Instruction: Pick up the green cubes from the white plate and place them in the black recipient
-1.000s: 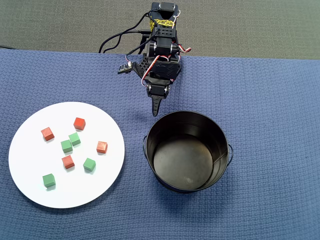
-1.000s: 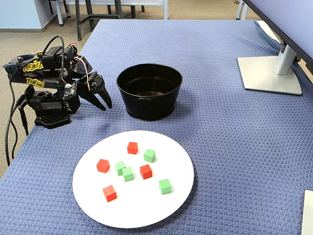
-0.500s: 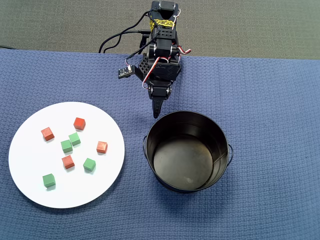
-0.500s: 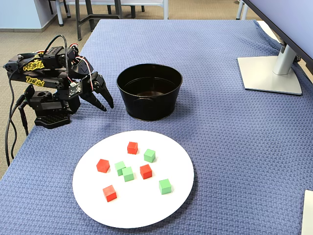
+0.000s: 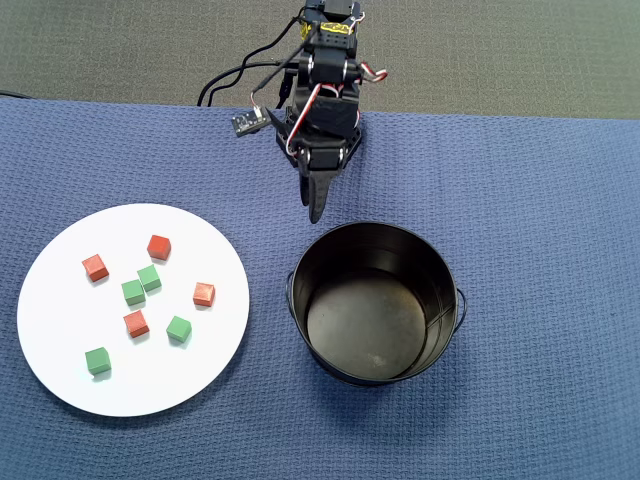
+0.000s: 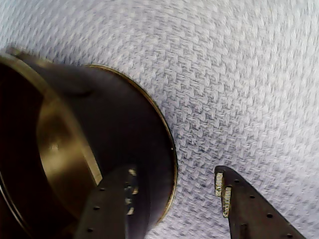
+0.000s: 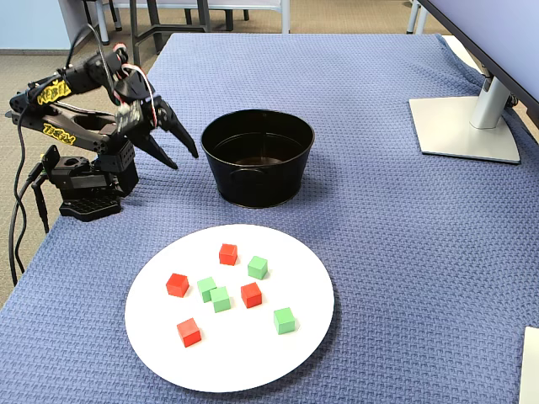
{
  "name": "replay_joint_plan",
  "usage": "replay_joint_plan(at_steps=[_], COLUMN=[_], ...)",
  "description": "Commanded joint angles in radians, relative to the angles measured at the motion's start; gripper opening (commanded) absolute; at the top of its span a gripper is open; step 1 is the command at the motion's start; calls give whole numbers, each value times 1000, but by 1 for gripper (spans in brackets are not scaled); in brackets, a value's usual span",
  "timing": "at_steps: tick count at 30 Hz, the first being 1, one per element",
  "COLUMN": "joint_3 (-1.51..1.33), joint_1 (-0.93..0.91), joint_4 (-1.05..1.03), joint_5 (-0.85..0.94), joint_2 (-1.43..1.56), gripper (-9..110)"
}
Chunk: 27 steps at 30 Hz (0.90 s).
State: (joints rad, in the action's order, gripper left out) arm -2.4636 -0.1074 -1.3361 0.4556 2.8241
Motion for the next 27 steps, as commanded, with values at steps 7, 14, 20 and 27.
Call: replay_joint_plan(at_steps=[7, 14, 20, 27], joint_3=[140, 49, 109, 249], joint_1=[-189, -399, -479, -502], joint_4=[72, 457, 503, 482], joint_5=[634, 1072, 1259, 1316], joint_2=[-206, -393, -571, -709], gripper=[10, 19, 19, 21])
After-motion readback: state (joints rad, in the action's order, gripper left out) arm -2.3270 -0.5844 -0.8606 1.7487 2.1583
